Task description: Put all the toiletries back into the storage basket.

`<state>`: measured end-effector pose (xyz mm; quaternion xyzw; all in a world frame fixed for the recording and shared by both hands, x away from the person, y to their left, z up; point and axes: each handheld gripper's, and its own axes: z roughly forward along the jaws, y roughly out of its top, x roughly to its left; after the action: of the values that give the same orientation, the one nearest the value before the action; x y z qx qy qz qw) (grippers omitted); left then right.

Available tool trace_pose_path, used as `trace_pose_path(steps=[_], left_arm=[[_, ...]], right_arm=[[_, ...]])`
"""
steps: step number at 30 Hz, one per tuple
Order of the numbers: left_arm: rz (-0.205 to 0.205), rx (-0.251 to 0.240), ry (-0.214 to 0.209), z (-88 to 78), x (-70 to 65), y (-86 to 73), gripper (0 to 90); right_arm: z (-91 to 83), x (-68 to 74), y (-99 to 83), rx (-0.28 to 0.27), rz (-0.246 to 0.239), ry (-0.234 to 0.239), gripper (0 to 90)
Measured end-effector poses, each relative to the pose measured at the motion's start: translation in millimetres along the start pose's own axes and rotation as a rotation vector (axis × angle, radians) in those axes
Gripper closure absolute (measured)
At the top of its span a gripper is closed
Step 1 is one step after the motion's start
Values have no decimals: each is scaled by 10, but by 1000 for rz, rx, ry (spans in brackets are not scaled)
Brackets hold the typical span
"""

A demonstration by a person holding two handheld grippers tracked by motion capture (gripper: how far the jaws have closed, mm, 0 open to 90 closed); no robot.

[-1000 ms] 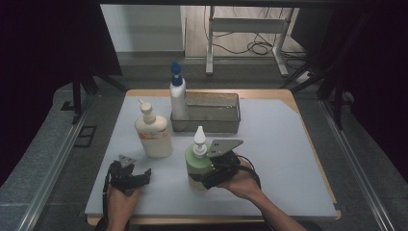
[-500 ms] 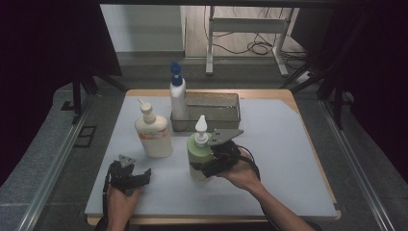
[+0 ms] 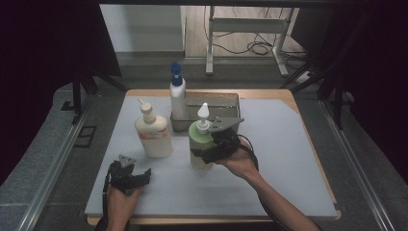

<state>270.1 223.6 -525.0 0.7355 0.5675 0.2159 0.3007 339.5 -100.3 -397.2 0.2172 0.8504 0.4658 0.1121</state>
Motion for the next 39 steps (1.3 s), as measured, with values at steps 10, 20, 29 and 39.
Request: trace_pose_path(steps=[10,20,29,39], left_arm=[[0,0,0,0,0,0,137],[0,-1,0,1,1,-1,137],[1,0,0,1,2,0,137],[1,0,0,1,2,0,137]], right_arm=[[33,-121,112,-16,-2,-41,118],[53,-273,265,-28,11,-78,118],[117,-396,383,-25,19,-109,118],[158,-517,518,-23,33,-130,119]])
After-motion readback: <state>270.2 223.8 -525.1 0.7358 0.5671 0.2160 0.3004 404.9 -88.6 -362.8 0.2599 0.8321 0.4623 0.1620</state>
